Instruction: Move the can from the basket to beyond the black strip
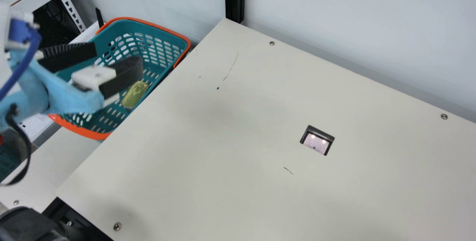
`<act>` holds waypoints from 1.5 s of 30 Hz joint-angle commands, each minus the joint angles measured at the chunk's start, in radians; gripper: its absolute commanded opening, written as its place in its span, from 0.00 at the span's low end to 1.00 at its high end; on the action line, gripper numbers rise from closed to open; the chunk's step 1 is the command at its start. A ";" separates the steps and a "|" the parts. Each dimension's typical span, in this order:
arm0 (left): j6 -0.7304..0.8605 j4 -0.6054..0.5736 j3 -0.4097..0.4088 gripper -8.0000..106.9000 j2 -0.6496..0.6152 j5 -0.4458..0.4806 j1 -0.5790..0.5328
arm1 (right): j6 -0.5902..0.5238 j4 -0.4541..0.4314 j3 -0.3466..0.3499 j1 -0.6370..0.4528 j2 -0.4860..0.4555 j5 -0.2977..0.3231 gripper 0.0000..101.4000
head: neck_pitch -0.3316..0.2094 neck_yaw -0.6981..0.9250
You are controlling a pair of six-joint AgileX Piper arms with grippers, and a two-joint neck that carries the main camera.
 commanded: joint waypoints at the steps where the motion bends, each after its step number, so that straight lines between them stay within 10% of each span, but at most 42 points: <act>1: 0.028 -0.015 -0.050 0.85 0.085 0.008 0.048 | 0.000 0.000 0.000 0.000 0.000 0.000 1.00 | -0.031 0.020; 23: 0.541 -0.266 -0.215 0.85 0.507 0.057 0.530 | 0.000 0.000 0.000 0.000 0.000 0.000 1.00 | -0.031 0.020; 45: 0.708 -0.223 -0.164 0.85 0.907 -0.064 0.634 | 0.000 0.000 0.000 0.000 0.000 0.000 1.00 | -0.031 0.020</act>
